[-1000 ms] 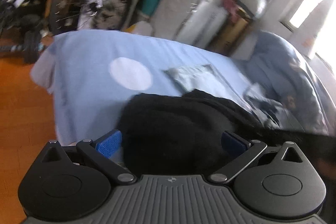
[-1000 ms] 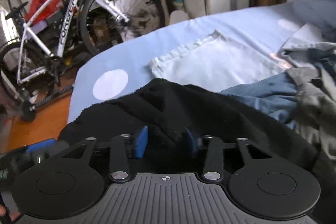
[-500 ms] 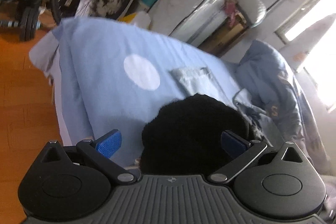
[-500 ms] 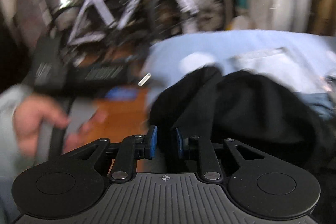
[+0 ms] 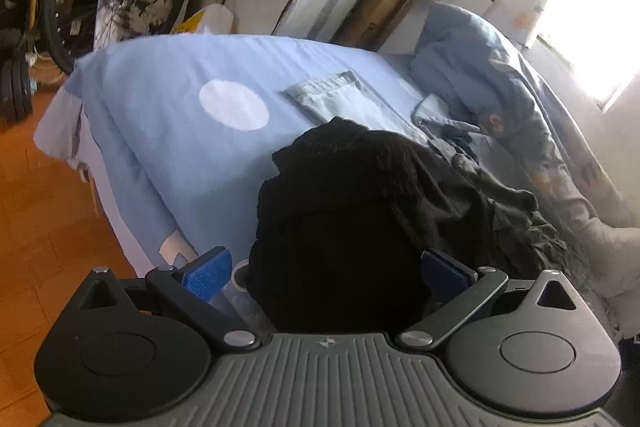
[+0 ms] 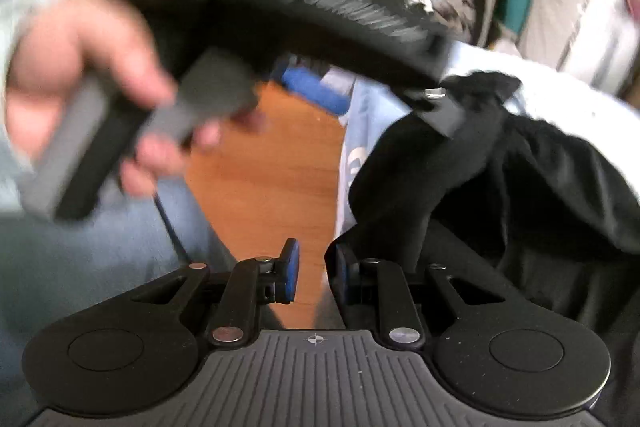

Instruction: Fold clothes

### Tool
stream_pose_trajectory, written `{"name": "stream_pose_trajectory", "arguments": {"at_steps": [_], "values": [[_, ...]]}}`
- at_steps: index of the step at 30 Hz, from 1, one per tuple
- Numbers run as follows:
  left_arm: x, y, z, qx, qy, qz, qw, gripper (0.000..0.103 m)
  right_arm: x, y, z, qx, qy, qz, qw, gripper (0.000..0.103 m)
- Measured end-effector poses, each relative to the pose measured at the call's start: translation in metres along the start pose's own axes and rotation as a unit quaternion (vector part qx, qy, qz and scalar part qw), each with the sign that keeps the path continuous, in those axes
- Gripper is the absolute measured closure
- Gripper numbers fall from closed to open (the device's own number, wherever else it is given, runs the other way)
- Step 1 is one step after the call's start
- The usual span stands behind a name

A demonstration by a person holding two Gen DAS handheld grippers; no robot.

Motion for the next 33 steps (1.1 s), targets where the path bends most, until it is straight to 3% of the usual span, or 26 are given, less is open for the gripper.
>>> {"name": "stream_pose_trajectory", "arguments": {"at_steps": [2, 9, 12, 14, 15, 16, 18, 21, 23, 27, 33], "values": [[-0.001, -0.010, -0.013, -0.015, 0.023, -0.005, 0.9996, 0.000, -0.003, 0.004, 0.011, -0.002, -0.024, 0.007, 1.000, 0.080], [-0.002, 0.006, 0.008, 0.119, 0.022, 0.001, 0.9926, 0.000, -0.009, -0.012, 0.015, 0.021, -0.012, -0.023, 0.999, 0.080], [-0.002, 0.019, 0.022, 0.103, -0.004, 0.012, 0.9946, 0.002, -0.015, -0.020, 0.018, 0.028, -0.015, -0.027, 0.999, 0.080], [-0.001, 0.022, 0.028, 0.078, -0.026, 0.009, 0.9965, 0.027, -0.019, -0.020, 0.022, 0.034, -0.022, -0.024, 0.999, 0.077], [-0.001, 0.023, 0.031, 0.066, -0.037, 0.007, 0.9971, 0.053, -0.021, -0.020, 0.025, 0.038, -0.025, -0.023, 0.999, 0.073], [0.000, 0.024, 0.034, 0.054, -0.048, 0.005, 0.9974, 0.068, -0.023, -0.022, 0.027, 0.042, -0.026, -0.024, 0.998, 0.069], [0.001, 0.026, 0.041, 0.030, -0.069, 0.002, 0.9971, 0.087, -0.028, -0.031, 0.024, 0.057, -0.017, -0.032, 0.998, 0.050], [0.000, 0.023, 0.054, 0.004, -0.104, -0.005, 0.9946, 0.089, -0.028, -0.044, 0.014, 0.082, 0.010, -0.052, 0.995, 0.020], [-0.001, 0.021, 0.062, -0.005, -0.122, -0.007, 0.9925, 0.089, -0.030, -0.056, 0.006, 0.090, 0.031, -0.076, 0.993, 0.014], [0.000, 0.023, 0.071, -0.018, -0.149, -0.003, 0.9887, 0.089, -0.046, -0.096, -0.059, 0.045, 0.092, -0.105, 0.989, 0.010], [0.002, 0.025, 0.073, -0.027, -0.157, 0.000, 0.9873, 0.089, -0.163, -0.163, -0.175, -0.097, 0.236, -0.061, 0.965, 0.009]]}}
Point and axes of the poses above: each gripper's, at about its wrist camera, not at the fingertips, and y roughly the way its jaws point, z to its left, x to its top, the point moved 10 cm from there along y, roughly the way its jaws point, and after that the axes turned 13 degrees about z, right-handed, at the moved point
